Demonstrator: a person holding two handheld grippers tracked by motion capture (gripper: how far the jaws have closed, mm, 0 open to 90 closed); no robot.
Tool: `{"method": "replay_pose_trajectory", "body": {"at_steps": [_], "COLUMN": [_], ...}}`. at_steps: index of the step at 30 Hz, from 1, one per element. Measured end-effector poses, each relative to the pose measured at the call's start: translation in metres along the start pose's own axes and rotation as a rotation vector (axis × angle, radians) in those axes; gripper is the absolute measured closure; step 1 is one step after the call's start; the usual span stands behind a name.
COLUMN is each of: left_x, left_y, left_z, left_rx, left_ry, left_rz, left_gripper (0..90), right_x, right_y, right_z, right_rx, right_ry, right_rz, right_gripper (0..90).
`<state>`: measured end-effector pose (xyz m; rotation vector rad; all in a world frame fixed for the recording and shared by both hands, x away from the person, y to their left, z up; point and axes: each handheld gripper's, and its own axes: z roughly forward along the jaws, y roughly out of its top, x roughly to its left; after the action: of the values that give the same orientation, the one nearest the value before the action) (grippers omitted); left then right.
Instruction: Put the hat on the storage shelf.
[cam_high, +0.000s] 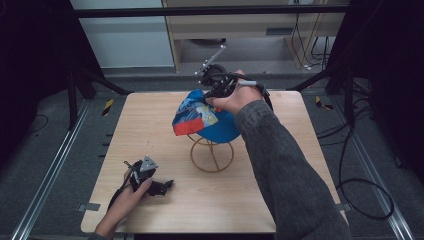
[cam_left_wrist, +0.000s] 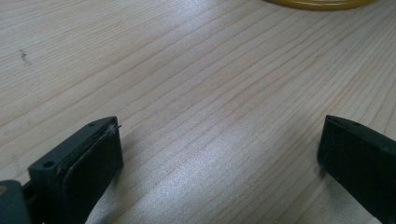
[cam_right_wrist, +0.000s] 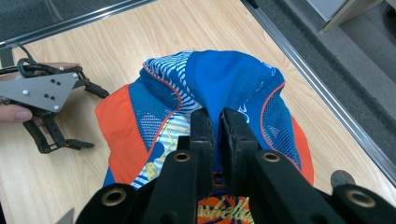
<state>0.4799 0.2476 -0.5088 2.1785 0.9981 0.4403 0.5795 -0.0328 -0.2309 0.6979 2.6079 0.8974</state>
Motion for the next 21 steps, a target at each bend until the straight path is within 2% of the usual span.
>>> {"method": "replay_pose_trajectory", "body": {"at_steps": [5, 9, 21], "left_x": [0.0, 0.0, 0.0], "left_y": [0.0, 0.0, 0.0], "left_z": [0.0, 0.0, 0.0], "left_rx": [0.0, 0.0, 0.001], "left_ry": [0.0, 0.0, -0.001], "left_rz": [0.0, 0.0, 0.0], "left_gripper": [0.0, 0.0, 0.0], "right_x": [-0.0012, -0.0031, -0.0045], "right_y": [-0.002, -0.0047, -0.01], "right_z": [-0.0014, -0.0029, -0.0053], "right_rx": [-0.001, 0.0, -0.013], "right_ry": [-0.001, -0.005, -0.01], "right_rz": [0.004, 0.017, 0.052], "right_gripper": [81.4, 76.7, 56.9]}}
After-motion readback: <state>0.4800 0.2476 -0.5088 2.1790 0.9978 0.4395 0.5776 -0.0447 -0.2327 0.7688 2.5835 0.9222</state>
